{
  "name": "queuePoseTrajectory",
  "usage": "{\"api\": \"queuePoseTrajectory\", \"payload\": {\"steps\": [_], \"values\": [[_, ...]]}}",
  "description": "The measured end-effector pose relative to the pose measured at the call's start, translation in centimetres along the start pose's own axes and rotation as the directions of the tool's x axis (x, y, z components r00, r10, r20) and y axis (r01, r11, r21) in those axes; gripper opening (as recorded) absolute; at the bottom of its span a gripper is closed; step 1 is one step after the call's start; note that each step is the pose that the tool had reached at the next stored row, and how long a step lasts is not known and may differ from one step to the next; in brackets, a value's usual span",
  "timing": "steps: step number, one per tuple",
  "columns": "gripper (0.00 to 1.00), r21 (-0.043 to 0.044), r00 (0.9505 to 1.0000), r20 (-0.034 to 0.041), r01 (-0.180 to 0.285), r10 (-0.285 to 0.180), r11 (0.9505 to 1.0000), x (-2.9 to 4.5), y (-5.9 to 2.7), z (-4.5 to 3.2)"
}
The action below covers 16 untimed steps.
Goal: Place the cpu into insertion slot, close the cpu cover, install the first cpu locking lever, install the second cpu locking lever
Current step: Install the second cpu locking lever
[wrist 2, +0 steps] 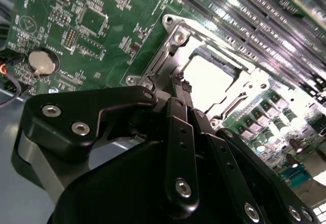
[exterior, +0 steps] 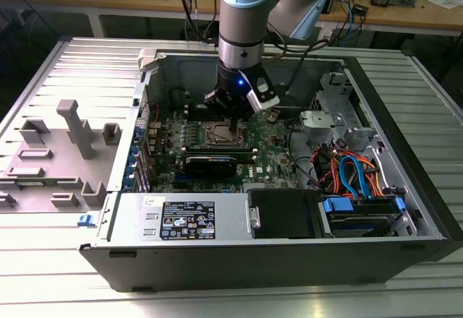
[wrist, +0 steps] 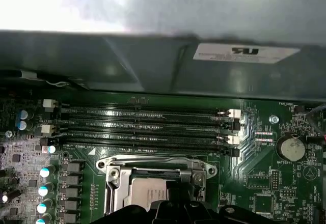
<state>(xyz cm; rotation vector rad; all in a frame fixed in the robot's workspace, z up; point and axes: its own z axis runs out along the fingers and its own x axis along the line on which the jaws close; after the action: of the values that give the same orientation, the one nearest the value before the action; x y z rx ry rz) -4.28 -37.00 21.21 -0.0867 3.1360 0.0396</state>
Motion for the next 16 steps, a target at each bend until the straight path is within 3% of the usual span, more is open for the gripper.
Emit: {"api": "queuePoseTrajectory", "payload": {"steps": [3, 13, 16], "values": [[0.11, 0.0001, 1.0, -0.0001, 0.0, 0.0, 1.0, 0.03, -0.5, -0.04], [0.11, 0.0, 1.0, 0.0001, 0.0, 0.0, 1.0, 0.03, -0.6, -1.27], [0.11, 0.0, 1.0, 0.0, 0.0, 0.0, 1.0, 0.03, -0.71, -1.28]]}}
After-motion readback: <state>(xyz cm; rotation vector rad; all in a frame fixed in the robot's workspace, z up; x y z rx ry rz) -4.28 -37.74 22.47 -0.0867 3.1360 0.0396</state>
